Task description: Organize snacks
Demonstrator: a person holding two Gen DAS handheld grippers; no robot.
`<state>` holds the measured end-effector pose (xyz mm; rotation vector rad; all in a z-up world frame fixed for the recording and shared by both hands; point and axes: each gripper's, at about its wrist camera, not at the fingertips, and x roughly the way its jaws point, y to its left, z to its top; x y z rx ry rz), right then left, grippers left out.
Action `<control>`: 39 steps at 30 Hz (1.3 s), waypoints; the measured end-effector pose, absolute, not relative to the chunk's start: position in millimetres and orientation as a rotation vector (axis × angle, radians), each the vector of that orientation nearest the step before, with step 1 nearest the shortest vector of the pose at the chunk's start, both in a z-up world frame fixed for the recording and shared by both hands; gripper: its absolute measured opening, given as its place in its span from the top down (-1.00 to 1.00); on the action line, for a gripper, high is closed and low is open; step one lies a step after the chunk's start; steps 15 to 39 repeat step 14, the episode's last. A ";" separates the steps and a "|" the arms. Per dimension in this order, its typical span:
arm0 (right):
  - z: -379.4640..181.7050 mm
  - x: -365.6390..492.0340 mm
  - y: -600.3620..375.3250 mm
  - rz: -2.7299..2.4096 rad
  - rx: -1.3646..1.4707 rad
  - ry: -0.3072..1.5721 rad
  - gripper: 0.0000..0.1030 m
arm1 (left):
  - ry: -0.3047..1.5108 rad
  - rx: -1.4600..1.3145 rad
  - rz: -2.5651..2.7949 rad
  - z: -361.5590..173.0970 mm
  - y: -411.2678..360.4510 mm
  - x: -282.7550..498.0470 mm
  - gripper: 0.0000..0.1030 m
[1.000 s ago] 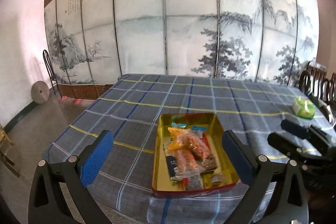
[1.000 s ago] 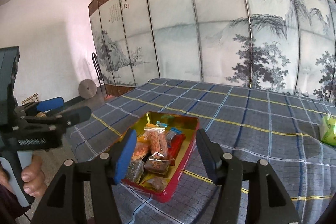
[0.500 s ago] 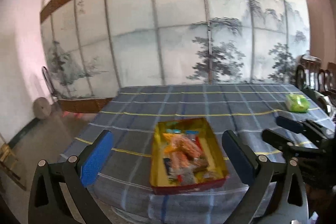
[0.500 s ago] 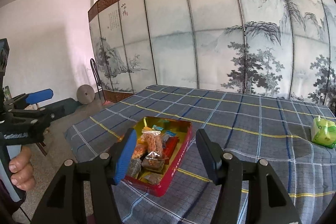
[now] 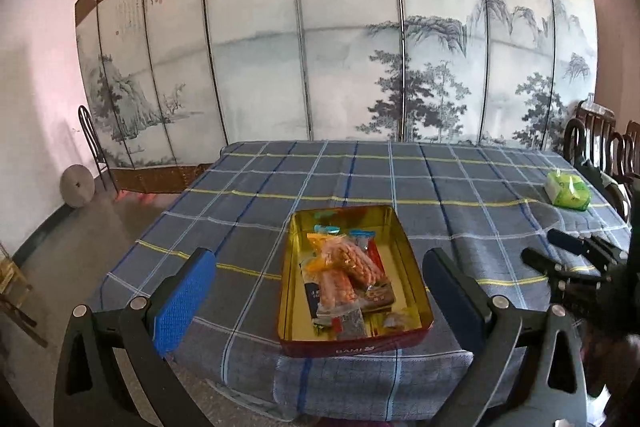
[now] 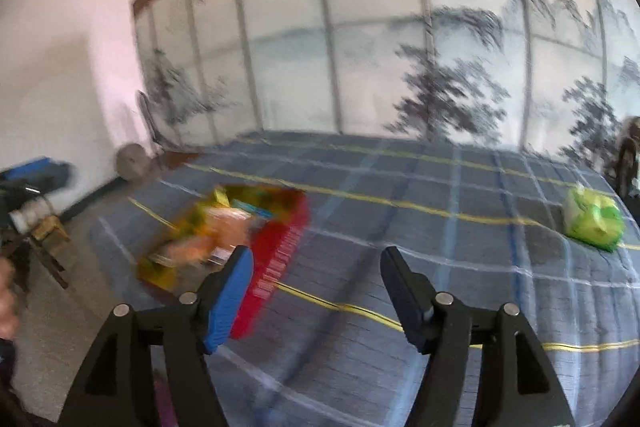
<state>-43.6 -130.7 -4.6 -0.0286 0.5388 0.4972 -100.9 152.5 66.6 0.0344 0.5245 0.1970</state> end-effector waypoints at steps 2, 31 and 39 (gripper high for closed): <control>-16.3 -26.8 -149.0 0.446 -0.033 0.581 -0.32 | 0.540 0.036 0.200 63.0 153.1 -96.2 -0.99; -90.0 92.8 -284.4 0.106 -0.088 0.870 -0.32 | 0.661 -0.022 0.211 30.0 163.7 -61.4 -0.99; -90.0 92.8 -284.4 0.106 -0.088 0.870 -0.32 | 0.661 -0.022 0.211 30.0 163.7 -61.4 -0.99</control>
